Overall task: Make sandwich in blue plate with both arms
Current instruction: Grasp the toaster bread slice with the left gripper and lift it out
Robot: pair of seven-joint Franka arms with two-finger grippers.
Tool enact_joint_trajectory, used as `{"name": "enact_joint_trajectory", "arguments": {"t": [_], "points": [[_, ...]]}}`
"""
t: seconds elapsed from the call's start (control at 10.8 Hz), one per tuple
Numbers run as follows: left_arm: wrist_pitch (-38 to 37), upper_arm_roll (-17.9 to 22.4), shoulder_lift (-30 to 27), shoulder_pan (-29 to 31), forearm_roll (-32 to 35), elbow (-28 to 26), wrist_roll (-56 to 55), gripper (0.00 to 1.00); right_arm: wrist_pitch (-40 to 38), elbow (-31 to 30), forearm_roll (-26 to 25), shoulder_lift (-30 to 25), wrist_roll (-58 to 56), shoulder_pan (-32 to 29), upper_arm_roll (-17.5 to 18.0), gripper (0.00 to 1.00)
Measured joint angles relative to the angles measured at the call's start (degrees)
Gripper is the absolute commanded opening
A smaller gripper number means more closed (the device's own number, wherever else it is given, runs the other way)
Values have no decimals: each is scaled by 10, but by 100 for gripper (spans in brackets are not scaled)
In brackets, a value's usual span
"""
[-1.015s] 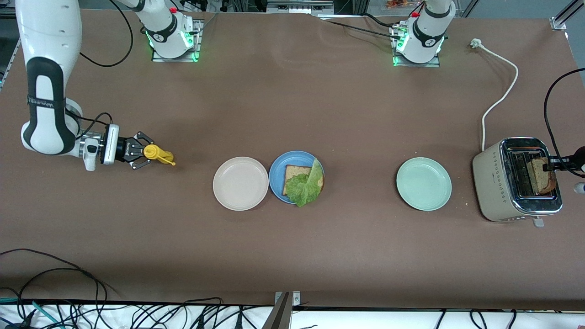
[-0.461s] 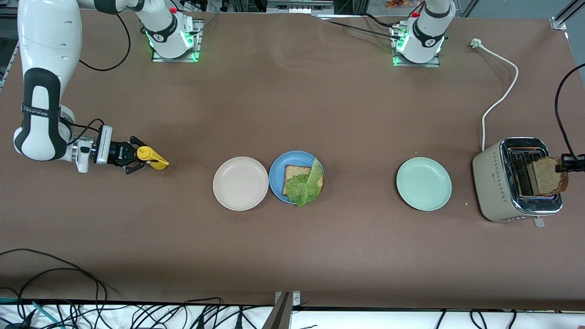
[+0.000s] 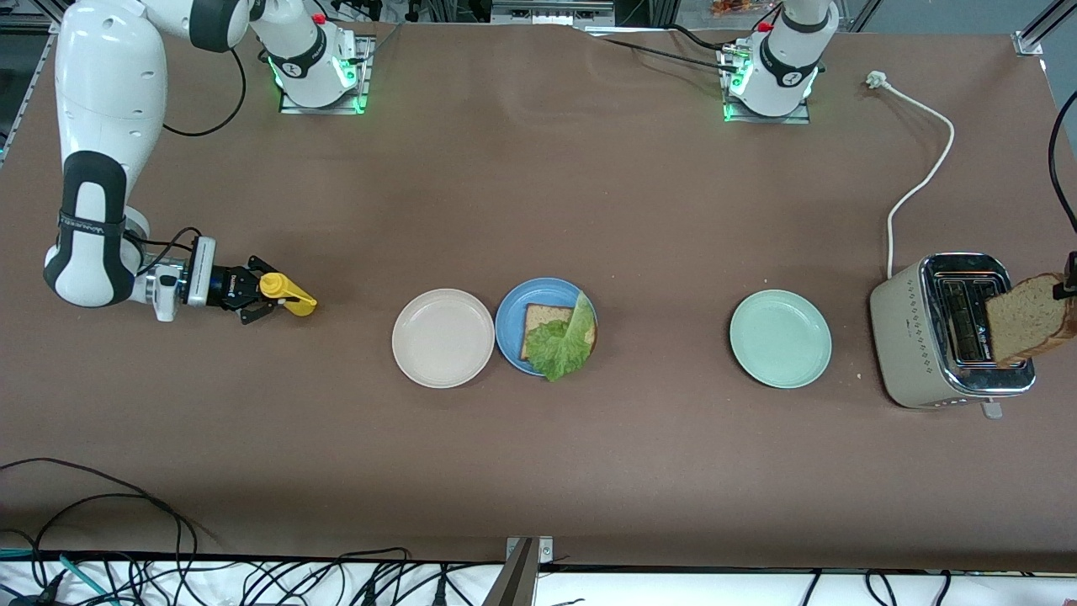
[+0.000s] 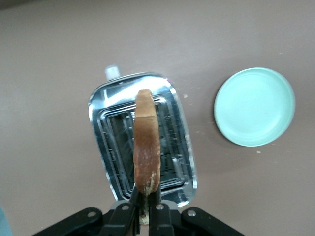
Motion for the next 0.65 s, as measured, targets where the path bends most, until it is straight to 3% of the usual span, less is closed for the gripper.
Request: {"name": "enact_joint_trajectory", "arguments": {"t": [0.09, 0.37, 0.65], "points": [[-14, 0, -15, -10, -17, 1, 0, 0, -2, 2, 5, 3, 0, 0, 0, 5], [-48, 0, -36, -39, -92, 0, 0, 0, -3, 2, 9, 4, 0, 0, 0, 39], [-51, 0, -29, -68, -141, -7, -17, 0, -5, 3, 11, 5, 5, -1, 0, 88]]}}
